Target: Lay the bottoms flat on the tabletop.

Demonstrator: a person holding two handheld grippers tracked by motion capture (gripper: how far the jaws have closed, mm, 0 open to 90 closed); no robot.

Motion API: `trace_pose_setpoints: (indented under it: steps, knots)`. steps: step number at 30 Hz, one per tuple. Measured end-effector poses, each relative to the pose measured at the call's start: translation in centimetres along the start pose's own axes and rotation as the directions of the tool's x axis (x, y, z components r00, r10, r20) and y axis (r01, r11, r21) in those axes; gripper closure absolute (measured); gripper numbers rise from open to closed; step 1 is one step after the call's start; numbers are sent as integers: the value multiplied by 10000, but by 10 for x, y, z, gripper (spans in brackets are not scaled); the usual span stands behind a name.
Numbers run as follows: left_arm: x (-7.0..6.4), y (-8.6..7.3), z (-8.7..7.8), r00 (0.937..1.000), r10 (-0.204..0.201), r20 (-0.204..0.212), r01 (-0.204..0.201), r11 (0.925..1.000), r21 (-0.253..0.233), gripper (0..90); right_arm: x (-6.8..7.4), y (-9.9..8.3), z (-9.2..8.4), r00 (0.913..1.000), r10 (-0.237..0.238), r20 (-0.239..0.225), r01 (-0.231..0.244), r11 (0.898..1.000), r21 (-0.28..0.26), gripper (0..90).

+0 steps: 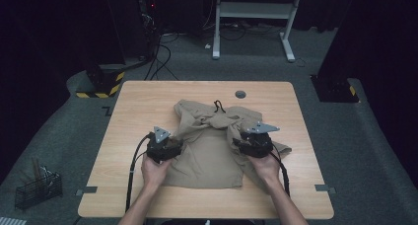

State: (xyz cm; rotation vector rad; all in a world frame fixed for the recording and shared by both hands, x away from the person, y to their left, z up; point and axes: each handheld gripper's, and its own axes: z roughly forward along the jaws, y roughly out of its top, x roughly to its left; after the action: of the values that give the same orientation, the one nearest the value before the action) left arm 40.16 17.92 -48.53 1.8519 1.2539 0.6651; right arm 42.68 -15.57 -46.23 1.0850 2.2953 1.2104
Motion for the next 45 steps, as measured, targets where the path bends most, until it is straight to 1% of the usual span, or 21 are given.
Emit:
trace_pose_setpoints:
  steps: [2, 4, 6, 9, 11, 12, 16, 19, 23, 25, 29, 30, 31, 33, 34, 36, 38, 40, 42, 43, 45]
  knots:
    - [-1, 6, 4, 9997, 8, 237, -5, 9999, -107, 375, 1, 3, 6, 10000, 22, -55, -22, 10000, 90, 597]
    - [-2, 12, 8, 9995, 58, 305, -57, 10000, -25, 431, 2, 5, 12, 9999, -73, -115, 77, 9993, 359, 696]
    - [-1, 15, 12, 9986, 118, 510, -122, 9999, 85, 568, 3, 4, 14, 9995, -269, -158, 276, 9987, 434, 801]
    - [1, 20, 19, 9972, 197, 718, -231, 9987, 465, 751, 2, 0, 10, 9989, -475, -46, 477, 9979, 443, 846]
    - [7, 20, 20, 9976, 13, 690, -54, 9982, 591, 823, -3, -4, 2, 9984, -536, 174, 530, 9981, 322, 859]
    - [9, 20, 20, 9979, -44, 651, -1, 9976, 687, 837, -6, -6, -2, 9983, -526, 271, 519, 9984, 233, 860]
    - [23, 16, 18, 9998, -26, 186, 5, 9940, 1097, 855, -22, -16, -22, 9967, -331, 746, 322, 9994, 126, 864]
    - [33, 14, 16, 9998, -114, -153, 135, 9900, 1404, 857, -38, -27, -35, 9932, 28, 1160, -53, 9998, 210, 867]
    - [41, 7, 19, 9986, -8, -524, 118, 9774, 2113, 858, -56, -43, -43, 9873, 465, 1520, -539, 9975, 451, 870]
    - [45, 2, 21, 9981, -92, -616, 240, 9694, 2442, 857, -63, -53, -45, 9835, 704, 1665, -817, 9947, 619, 872]
    - [51, -3, 22, 9959, -290, -859, 512, 9617, 2692, 844, -69, -66, -48, 9793, 897, 1815, -1071, 9903, 881, 866]
    - [50, -3, 21, 9954, -299, -916, 535, 9620, 2678, 813, -69, -66, -48, 9795, 1022, 1735, -1203, 9880, 973, 847]
    - [49, -3, 21, 9951, -316, -941, 550, 9648, 2572, 769, -69, -66, -48, 9799, 1038, 1702, -1215, 9879, 967, 820]
    - [47, 0, 17, 9964, -316, -787, 488, 9728, 2264, 633, -67, -63, -52, 9813, 1094, 1587, -1225, 9897, 747, 743]
    - [44, 2, 15, 9973, -308, -660, 434, 9790, 1992, 585, -65, -61, -54, 9827, 1105, 1487, -1199, 9912, 558, 705]
    - [41, 5, 14, 9984, -297, -482, 381, 9820, 1849, 501, -61, -54, -58, 9844, 1072, 1396, -1101, 9938, 132, 637]
    - [39, 9, 15, 9991, -331, -282, 377, 9822, 1842, 489, -55, -44, -59, 9882, 966, 1188, -949, 9953, -195, 593]
    - [39, 10, 18, 9991, -400, -104, 413, 9812, 1887, 515, -50, -37, -56, 9908, 862, 1043, -836, 9961, -289, 578]
    - [39, 8, 21, 9989, -462, 79, 437, 9790, 1990, 619, -46, -30, -49, 9931, 719, 926, -700, 9973, -242, 576]
    - [39, 7, 23, 9989, -431, 208, 377, 9764, 2127, 672, -45, -28, -45, 9940, 687, 846, -671, 9975, -207, 592]
    - [39, 5, 25, 9990, -364, 264, 294, 9729, 2293, 771, -42, -25, -37, 9962, 595, 637, -594, 9982, -29, 675]
